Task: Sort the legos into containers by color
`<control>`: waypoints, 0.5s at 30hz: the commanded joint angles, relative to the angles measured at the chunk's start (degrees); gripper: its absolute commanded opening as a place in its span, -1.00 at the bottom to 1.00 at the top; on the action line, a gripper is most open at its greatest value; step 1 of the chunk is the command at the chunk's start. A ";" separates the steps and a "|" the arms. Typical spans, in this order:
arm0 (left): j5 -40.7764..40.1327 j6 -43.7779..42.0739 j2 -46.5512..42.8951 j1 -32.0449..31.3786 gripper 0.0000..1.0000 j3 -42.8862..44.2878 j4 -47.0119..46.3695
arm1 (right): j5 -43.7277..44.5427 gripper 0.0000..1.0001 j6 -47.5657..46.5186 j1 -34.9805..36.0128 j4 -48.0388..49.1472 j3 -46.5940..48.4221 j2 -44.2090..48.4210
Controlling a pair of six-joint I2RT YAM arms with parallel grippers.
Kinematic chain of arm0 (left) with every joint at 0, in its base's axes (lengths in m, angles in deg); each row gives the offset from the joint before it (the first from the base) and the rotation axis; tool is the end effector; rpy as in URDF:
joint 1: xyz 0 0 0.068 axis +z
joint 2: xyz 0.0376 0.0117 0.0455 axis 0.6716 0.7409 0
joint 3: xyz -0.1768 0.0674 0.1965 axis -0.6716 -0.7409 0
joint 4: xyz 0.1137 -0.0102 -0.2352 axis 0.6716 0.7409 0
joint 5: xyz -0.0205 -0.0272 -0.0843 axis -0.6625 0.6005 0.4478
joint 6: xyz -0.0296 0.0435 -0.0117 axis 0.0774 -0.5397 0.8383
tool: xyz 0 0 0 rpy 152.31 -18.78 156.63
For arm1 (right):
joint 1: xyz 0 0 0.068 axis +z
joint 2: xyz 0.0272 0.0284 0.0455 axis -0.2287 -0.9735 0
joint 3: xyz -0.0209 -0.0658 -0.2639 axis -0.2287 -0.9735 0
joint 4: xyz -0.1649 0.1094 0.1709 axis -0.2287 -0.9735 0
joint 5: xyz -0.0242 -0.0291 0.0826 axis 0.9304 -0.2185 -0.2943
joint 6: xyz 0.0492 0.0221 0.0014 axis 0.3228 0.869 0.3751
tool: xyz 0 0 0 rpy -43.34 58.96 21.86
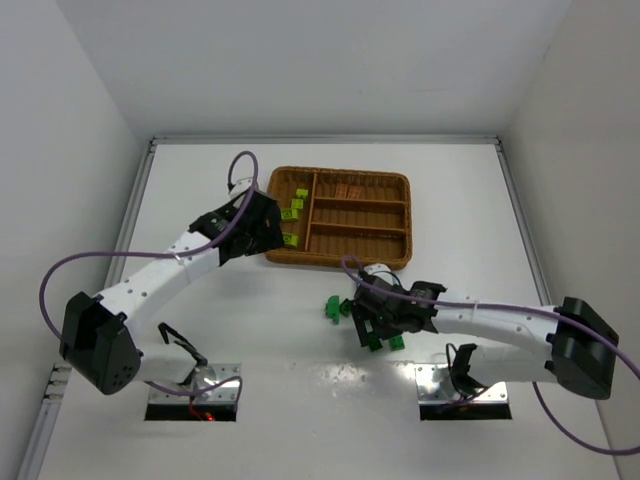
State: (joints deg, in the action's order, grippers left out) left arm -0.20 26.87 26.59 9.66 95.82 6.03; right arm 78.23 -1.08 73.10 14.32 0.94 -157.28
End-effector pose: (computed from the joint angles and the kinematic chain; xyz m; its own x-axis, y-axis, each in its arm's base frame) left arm 0.2314 -0.1328 0.2837 -0.7059 -0.3471 -0.6175 -0.2583 0.9378 -0.2318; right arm 0.1065 0.1696 0.1751 -0.9178 -0.1307 -0.3748 -0.1960 0.9703 0.1415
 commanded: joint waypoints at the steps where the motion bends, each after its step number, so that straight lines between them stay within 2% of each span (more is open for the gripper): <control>1: 0.34 -0.27 0.10 0.54 0.54 -0.06 -0.92 | -1.22 0.67 0.81 0.77 2.80 -1.29 0.92; 6: 0.86 -0.27 1.33 0.54 0.54 0.47 -0.92 | -1.15 0.60 0.81 2.08 4.13 -0.77 -2.93; 14: 0.87 -0.80 1.33 0.54 0.54 0.99 -0.92 | 7.81 0.50 4.67 3.40 -4.73 8.98 -4.52; 15: 0.87 -0.80 1.33 0.54 0.54 0.99 -0.92 | 8.35 0.42 5.29 3.40 -5.36 9.60 -4.53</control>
State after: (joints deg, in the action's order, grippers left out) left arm 0.26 26.61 28.04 9.68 95.82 5.88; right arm 81.72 0.78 76.16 11.82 6.16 -161.13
